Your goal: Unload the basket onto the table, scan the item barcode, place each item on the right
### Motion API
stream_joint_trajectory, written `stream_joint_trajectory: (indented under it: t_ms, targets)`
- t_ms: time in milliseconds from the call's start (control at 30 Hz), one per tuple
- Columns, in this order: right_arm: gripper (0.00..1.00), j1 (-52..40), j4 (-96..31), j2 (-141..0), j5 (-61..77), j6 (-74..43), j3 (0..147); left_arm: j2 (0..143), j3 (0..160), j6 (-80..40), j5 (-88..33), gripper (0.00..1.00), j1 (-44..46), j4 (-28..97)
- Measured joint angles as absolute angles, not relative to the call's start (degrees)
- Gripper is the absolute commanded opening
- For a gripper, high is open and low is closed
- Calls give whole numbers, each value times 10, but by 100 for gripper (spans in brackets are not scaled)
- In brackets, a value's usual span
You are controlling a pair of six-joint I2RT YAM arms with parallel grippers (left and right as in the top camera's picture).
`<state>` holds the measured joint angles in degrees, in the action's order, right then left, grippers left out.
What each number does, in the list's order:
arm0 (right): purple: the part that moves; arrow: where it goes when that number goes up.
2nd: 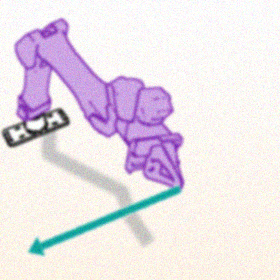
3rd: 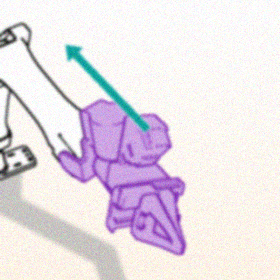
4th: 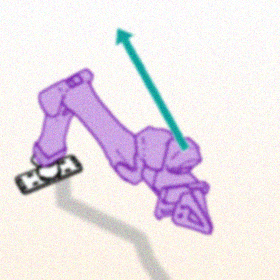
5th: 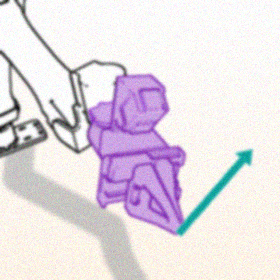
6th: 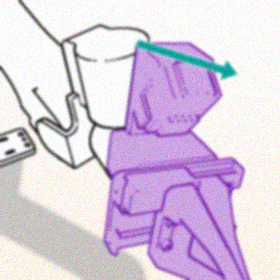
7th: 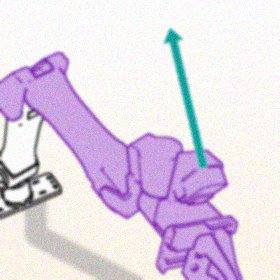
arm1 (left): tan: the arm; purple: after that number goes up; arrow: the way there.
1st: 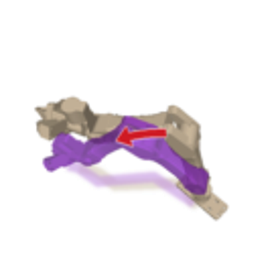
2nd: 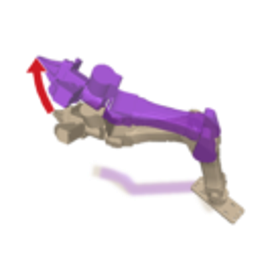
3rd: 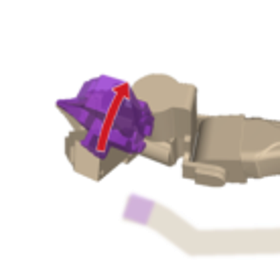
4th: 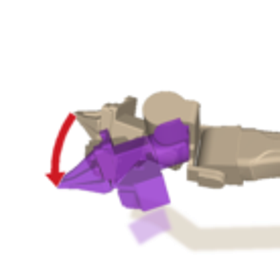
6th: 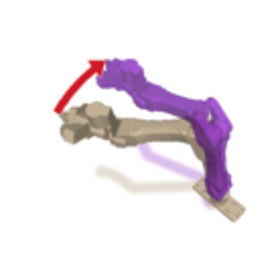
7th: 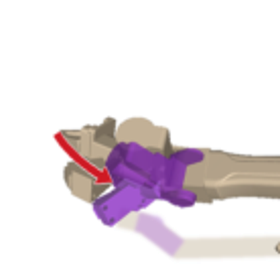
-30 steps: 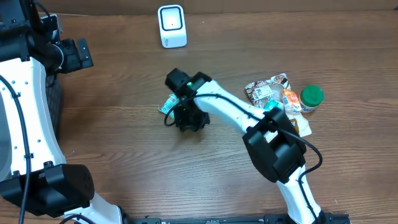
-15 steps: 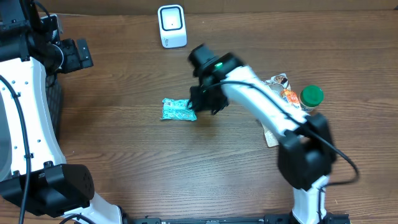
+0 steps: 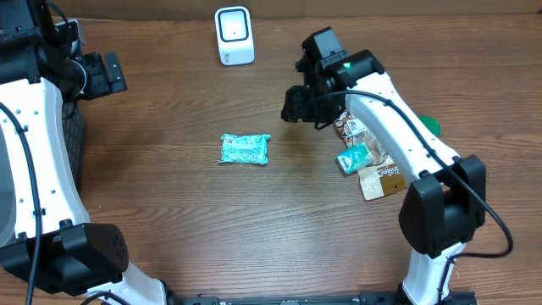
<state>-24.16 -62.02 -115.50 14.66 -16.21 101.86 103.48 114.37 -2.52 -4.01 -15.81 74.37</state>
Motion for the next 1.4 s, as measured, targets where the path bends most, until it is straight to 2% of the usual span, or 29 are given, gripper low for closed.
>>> stream_joint_trajectory:
  t_ms: [567, 833, 1033, 1133, 1200, 1267, 1400]
  targets:
    - [56, -249, -560, -1271, 275, -161, 1019, 1035, 1144, -25, -40, 99, -158, 743]
    - [54, -286, -542, -1323, 290, -227, 1018, 1035, 1144, -25, -40, 100, -158, 743]
    - [37, -311, -477, -1332, 305, -283, 1013, 1035, 1144, -25, -40, 99, -158, 743]
    - [17, -319, -465, -1335, 311, -298, 1007, 1035, 1144, -25, -40, 100, -158, 743]
    - [7, -320, -461, -1336, 315, -305, 1004, 1035, 1144, -25, -40, 100, -158, 743]
    - [4, -320, -458, -1336, 320, -309, 1004, 1035, 1144, -25, -40, 99, -158, 743]
    - [4, -319, -454, -1336, 326, -307, 1004, 1035, 1144, -25, -40, 100, -158, 744]
